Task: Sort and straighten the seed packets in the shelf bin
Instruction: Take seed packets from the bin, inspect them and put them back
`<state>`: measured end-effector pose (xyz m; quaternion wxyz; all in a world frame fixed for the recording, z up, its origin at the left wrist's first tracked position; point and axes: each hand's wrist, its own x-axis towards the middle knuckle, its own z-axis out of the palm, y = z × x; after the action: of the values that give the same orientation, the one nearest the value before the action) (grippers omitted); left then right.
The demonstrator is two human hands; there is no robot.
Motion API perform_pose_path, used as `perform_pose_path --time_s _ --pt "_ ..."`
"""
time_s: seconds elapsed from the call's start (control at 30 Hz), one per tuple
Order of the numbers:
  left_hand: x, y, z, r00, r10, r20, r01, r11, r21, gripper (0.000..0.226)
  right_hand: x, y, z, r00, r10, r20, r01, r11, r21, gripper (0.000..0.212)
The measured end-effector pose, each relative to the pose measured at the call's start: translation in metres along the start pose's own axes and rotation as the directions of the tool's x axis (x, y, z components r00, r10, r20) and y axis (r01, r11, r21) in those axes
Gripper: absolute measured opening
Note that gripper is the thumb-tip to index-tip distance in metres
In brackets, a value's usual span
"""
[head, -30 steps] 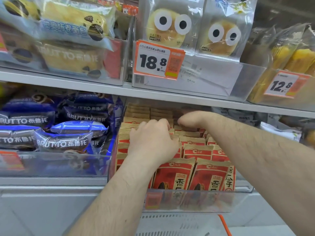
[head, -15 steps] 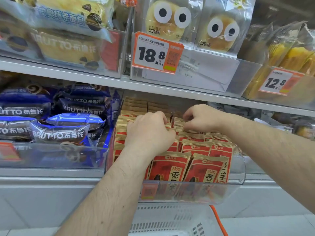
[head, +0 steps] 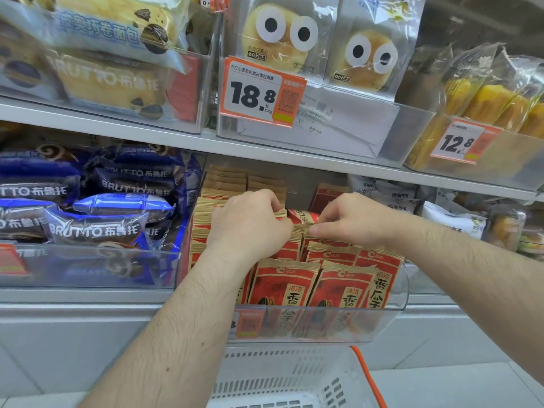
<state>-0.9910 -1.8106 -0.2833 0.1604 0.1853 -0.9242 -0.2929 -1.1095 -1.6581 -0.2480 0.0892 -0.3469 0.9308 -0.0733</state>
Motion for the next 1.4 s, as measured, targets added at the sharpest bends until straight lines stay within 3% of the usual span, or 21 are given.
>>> perform_pose_path --time_s 0.13,0.23,0.3,0.4,0.6,0.73,0.87,0.97,1.07,1.17,1.27,1.33,1.4 --pt "-0.001 -0.001 0.000 1.000 0.007 0.018 -0.008 1.000 0.027 0.035 -0.007 -0.002 0.005 0.999 -0.004 0.046 0.004 1.000 -0.005 0.039" --pt "-0.001 -0.001 0.000 1.000 0.011 0.019 -0.012 1.000 0.027 0.035 -0.007 -0.004 0.005 0.998 0.025 0.053 -0.024 0.999 -0.024 0.054" --pt "-0.001 -0.001 0.000 1.000 0.015 0.018 -0.015 1.000 0.024 0.033 -0.006 -0.004 0.006 0.999 0.047 -0.018 -0.048 0.999 -0.024 0.063" --pt "-0.002 -0.001 0.000 1.000 0.015 0.020 -0.015 1.000 0.021 0.032 -0.005 -0.004 0.004 0.987 0.047 -0.156 -0.046 0.999 0.010 0.052" --pt "-0.001 -0.001 -0.001 1.000 0.019 0.009 -0.019 1.000 -0.008 0.031 -0.004 -0.002 -0.007 0.951 -0.192 -0.243 0.125 0.956 -0.266 0.041" --pt "-0.005 0.002 -0.001 0.998 0.046 -0.051 -0.050 0.995 -0.091 0.025 -0.011 -0.002 -0.010 0.923 -0.259 -0.283 0.166 0.935 -0.314 0.040" --pt "-0.013 0.006 -0.006 0.989 0.095 -0.117 -0.116 0.975 -0.189 0.032 -0.028 -0.008 -0.016 0.821 -0.351 -0.450 0.195 0.913 -0.357 0.030" --pt "-0.023 0.015 -0.013 0.979 0.148 -0.139 -0.178 0.953 -0.243 0.044 -0.043 -0.019 -0.022 0.672 -0.431 -0.603 0.246 0.897 -0.367 0.026" --pt "-0.032 0.029 -0.026 0.967 0.228 -0.114 -0.254 0.899 -0.358 0.053 -0.057 -0.035 -0.029 0.536 -0.453 -0.712 0.290 0.891 -0.349 0.026" --pt "-0.039 0.043 -0.044 0.953 0.269 -0.136 -0.300 0.806 -0.510 0.054 -0.076 -0.057 -0.042 0.478 -0.448 -0.756 0.354 0.886 -0.301 0.029" --pt "-0.052 0.050 -0.063 0.944 0.254 -0.212 -0.329 0.653 -0.682 0.030 -0.098 -0.075 -0.051 0.422 -0.435 -0.795 0.435 0.867 -0.244 0.030" --pt "-0.064 0.052 -0.071 0.942 0.241 -0.233 -0.331 0.562 -0.758 0.015 -0.112 -0.083 -0.050 0.423 -0.388 -0.819 0.478 0.863 -0.162 0.026" --pt "-0.073 0.050 -0.070 0.948 0.229 -0.221 -0.311 0.514 -0.799 0.015 -0.124 -0.087 -0.041 0.496 -0.313 -0.810 0.513 0.858 -0.018 0.027"
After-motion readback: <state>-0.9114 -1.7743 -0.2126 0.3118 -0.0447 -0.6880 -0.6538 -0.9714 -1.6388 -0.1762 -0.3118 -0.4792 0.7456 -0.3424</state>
